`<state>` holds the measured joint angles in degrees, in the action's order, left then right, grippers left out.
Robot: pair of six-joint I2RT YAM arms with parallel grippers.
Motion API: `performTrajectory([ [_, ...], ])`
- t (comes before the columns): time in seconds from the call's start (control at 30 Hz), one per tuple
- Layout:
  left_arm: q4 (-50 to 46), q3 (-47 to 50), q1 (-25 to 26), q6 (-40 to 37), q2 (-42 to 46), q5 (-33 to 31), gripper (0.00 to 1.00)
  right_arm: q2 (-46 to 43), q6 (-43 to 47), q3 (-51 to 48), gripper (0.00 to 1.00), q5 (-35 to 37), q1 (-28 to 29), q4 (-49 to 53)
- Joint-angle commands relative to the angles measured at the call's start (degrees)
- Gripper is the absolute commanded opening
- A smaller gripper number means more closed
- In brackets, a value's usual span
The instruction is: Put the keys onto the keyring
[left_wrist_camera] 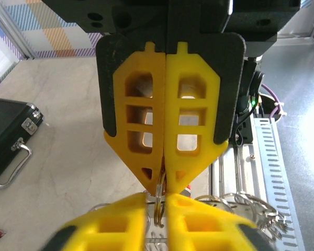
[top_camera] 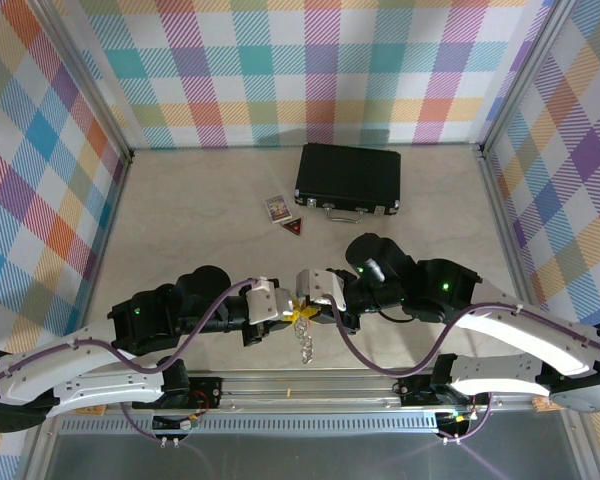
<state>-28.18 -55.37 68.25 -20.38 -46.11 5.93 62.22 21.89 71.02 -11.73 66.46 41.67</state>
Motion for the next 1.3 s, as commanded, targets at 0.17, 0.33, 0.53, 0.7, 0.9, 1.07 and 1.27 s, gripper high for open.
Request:
performTrajectory([
  [0.17, 5.7, 1.6, 0.1, 1.1, 2.3, 1.9, 0.0, -0.9, -0.7, -0.3, 0.0, -2.4, 0.4, -3.1],
  [0.33, 15.3, 5.1, 0.1, 3.5, 5.8, 5.7, 0.0, -5.4, -3.1, -4.5, 0.24, -2.8, 0.4, -9.4],
  [0.53, 21.0, 7.4, 0.1, 5.7, 7.2, 9.6, 0.0, -6.4, -4.0, -5.3, 0.23, -3.4, 0.4, -10.7],
  [0.7, 22.0, 8.0, 0.1, 6.3, 7.3, 10.9, 0.0, -6.5, -3.9, -5.0, 0.13, -3.1, 0.4, -10.6],
  [0.9, 23.9, 8.5, 0.1, 6.5, 8.2, 12.0, 0.0, -7.1, -3.9, -5.6, 0.17, -4.0, 0.4, -11.0],
  [1.07, 24.8, 8.6, 0.1, 6.9, 8.3, 12.9, 0.0, -8.4, -3.9, -6.2, 0.2, -4.9, 0.4, -11.9],
  [1.27, 25.2, 8.6, 0.1, 7.3, 8.5, 13.7, 0.0, -9.3, -4.0, -6.4, 0.12, -4.6, 0.4, -11.5],
])
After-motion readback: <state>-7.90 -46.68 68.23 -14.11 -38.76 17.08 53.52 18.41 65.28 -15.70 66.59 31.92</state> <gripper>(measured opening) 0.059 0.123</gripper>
